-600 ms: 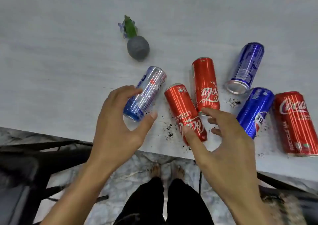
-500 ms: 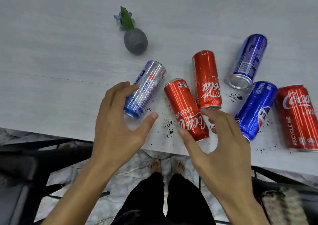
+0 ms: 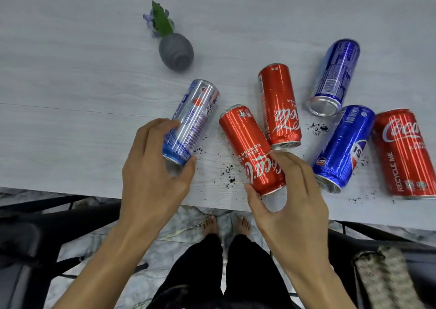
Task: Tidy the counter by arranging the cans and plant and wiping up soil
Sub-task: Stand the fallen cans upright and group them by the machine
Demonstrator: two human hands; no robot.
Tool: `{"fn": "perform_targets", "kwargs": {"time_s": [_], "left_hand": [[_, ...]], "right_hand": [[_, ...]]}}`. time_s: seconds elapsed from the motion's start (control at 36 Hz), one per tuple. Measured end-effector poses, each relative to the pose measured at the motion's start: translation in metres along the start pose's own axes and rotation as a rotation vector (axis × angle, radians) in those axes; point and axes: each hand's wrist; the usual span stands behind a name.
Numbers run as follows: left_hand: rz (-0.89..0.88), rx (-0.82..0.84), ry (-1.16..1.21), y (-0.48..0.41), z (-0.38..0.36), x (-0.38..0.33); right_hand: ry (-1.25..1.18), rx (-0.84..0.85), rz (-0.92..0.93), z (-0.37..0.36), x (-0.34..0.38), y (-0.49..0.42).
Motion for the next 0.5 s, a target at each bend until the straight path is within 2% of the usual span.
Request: {"fn": "perform_targets", "kwargs": {"time_s": [0.28,0.39,0.5], "left_hand": [[-0.118,-0.146,0.031,-0.001,0.032,-0.015],[-0.141,-0.096,-0.021,-0.014,0.055,-0.028],[-0.133,0.021,-0.101,-0.030,0.079,-0.042]], "right_hand": [[0.014,-0.073,0.073,0.035,0.028,-0.011],[0.051,-0.061,0.144,0.056,0.045,-0.027],[0.092,0.034,0.183,0.076,0.065,-0.050]]}}
Point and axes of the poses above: each hand's wrist, its own y-axis away from the middle knuckle, its own z-axis out of the back of the hand, x = y × z, and after that the axes turned 15 degrees about x, right-handed
